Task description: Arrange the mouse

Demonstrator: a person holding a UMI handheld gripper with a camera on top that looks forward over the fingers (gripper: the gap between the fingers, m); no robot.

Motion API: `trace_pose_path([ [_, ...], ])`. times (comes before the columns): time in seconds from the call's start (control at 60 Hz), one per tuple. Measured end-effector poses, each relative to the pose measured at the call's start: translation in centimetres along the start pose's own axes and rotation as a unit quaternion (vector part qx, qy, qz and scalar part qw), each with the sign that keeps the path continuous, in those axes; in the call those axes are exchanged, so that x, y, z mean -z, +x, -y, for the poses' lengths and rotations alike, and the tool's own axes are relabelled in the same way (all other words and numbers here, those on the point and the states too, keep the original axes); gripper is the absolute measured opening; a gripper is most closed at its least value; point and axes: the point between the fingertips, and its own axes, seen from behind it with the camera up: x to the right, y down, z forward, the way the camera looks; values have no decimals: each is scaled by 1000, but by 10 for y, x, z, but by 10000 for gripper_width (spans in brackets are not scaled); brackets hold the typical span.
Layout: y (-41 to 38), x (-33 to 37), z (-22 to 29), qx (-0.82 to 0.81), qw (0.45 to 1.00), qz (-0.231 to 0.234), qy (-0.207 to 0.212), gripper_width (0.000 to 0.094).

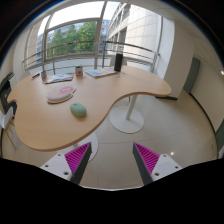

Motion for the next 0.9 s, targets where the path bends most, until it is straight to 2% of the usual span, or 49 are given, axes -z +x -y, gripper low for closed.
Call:
trace_pose_path([
  [0.167,-71,-47,14,9,1000,27,11,848],
  [0.367,-125,-139,49,32,998,47,19,848],
  [0.483,-141,-184,69,43,997,55,21,851],
  [0.7,-154,-227,104,45,995,80,25,827],
  [0.767,-157,-235,112,46,995,87,29,776],
  [0.817,-161,-242,118,38,994,97,26,679],
  [0.867,-168,-246,119,28,993,109,25,542],
  [0.9,-167,-247,121,31,994,104,29,530],
])
